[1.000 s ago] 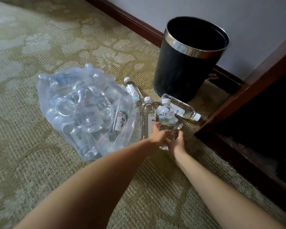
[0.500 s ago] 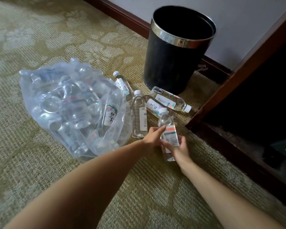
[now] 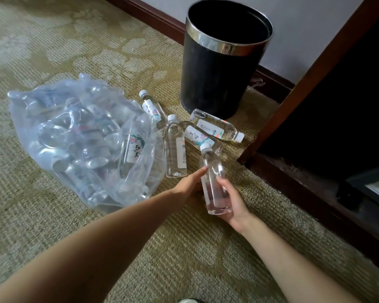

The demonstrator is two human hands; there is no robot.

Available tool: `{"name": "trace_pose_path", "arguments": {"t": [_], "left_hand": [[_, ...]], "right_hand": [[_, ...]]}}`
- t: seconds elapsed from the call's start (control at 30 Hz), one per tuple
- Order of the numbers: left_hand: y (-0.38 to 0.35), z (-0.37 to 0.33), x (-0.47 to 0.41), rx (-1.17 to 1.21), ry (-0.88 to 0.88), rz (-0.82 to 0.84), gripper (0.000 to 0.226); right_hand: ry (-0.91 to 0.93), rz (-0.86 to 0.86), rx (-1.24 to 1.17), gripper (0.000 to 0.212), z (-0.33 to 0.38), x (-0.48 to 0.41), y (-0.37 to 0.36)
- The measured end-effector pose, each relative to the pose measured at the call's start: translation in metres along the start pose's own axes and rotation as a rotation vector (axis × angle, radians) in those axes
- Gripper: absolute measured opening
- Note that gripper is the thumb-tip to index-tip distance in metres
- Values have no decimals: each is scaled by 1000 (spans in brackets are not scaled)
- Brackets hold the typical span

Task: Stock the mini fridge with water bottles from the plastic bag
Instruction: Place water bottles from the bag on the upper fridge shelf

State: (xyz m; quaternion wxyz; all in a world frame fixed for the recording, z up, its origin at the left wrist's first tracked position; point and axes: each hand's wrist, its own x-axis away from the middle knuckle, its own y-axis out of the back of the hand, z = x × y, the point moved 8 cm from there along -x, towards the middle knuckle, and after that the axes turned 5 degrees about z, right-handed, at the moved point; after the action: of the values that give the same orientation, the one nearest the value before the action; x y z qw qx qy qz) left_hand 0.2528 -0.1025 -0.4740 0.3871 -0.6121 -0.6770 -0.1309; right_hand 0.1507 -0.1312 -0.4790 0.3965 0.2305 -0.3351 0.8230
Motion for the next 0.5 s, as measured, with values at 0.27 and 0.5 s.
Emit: {"name": "trace_pose_path", "arguments": {"t": [0.27, 0.5], "left_hand": [[-20, -20, 5, 36, -184, 41, 35], [-26, -51, 12, 119, -314, -57, 58]], "right_hand": [[126, 49, -91, 41, 19, 8, 0], [261, 60, -22, 41, 51, 22, -2]]}}
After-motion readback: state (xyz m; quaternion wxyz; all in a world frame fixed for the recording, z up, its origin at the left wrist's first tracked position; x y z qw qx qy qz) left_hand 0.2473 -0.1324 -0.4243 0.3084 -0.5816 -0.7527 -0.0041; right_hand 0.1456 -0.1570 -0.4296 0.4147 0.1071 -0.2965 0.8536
